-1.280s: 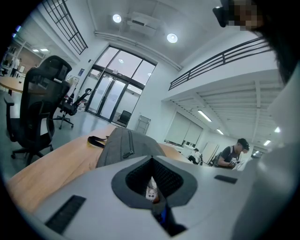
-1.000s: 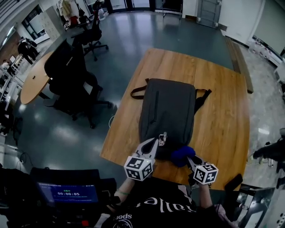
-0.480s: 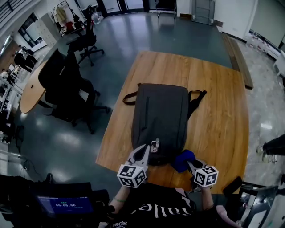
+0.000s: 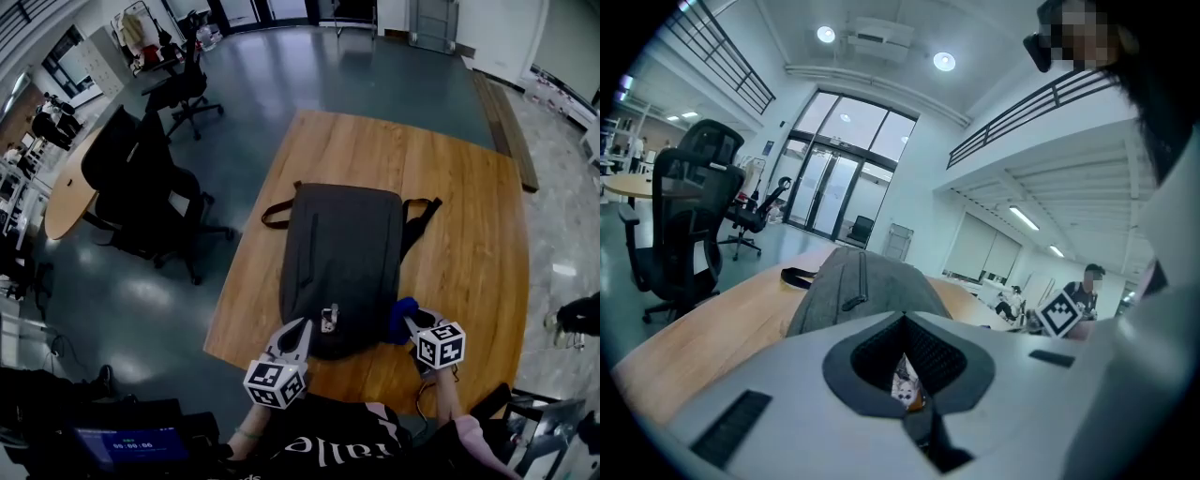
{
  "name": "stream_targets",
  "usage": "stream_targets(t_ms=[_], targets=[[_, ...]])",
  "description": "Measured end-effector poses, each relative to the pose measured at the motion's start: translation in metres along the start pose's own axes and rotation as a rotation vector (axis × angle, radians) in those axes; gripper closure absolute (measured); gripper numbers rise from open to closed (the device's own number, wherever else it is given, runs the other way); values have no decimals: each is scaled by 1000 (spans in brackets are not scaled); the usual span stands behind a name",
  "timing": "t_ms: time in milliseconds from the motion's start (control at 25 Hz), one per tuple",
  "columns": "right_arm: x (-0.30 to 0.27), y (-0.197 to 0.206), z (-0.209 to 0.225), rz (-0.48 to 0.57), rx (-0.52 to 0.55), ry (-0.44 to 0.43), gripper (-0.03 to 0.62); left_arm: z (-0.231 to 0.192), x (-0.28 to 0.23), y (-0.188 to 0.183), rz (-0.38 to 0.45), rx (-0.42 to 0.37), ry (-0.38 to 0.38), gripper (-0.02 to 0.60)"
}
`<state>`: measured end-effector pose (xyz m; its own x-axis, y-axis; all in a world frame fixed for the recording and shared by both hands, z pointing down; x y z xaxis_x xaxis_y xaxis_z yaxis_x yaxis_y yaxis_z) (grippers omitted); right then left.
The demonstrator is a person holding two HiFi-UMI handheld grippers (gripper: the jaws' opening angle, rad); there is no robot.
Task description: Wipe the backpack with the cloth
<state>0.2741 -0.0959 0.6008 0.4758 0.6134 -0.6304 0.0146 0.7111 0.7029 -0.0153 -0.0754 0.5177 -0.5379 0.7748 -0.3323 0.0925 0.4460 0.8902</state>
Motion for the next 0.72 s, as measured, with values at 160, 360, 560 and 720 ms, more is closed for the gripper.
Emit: stream_targets(t_ms=[160, 360, 560, 720], targets=[[-8, -20, 21, 2, 25, 22, 539, -2, 1, 1, -3, 15, -16, 583], [-16, -45, 50, 14, 18, 39, 539, 0, 4, 2, -3, 26, -36, 583], [-32, -82, 79, 39, 20, 53, 539, -3, 7, 8, -8, 39, -54, 583], [-47, -109, 101, 42, 28, 64, 539, -6, 9, 14, -15, 46, -69, 583]])
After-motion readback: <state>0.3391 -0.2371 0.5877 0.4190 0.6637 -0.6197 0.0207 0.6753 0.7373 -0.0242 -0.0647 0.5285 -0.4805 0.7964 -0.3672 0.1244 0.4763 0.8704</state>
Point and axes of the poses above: the fingertips, and each gripper's own axes: x backward along the fingers, z to its right, y out of its underside, the point moved 6 cm from there along x, backward along the fingers, and after that the axes turned 3 degrees about -x, right-handed, at the moved point
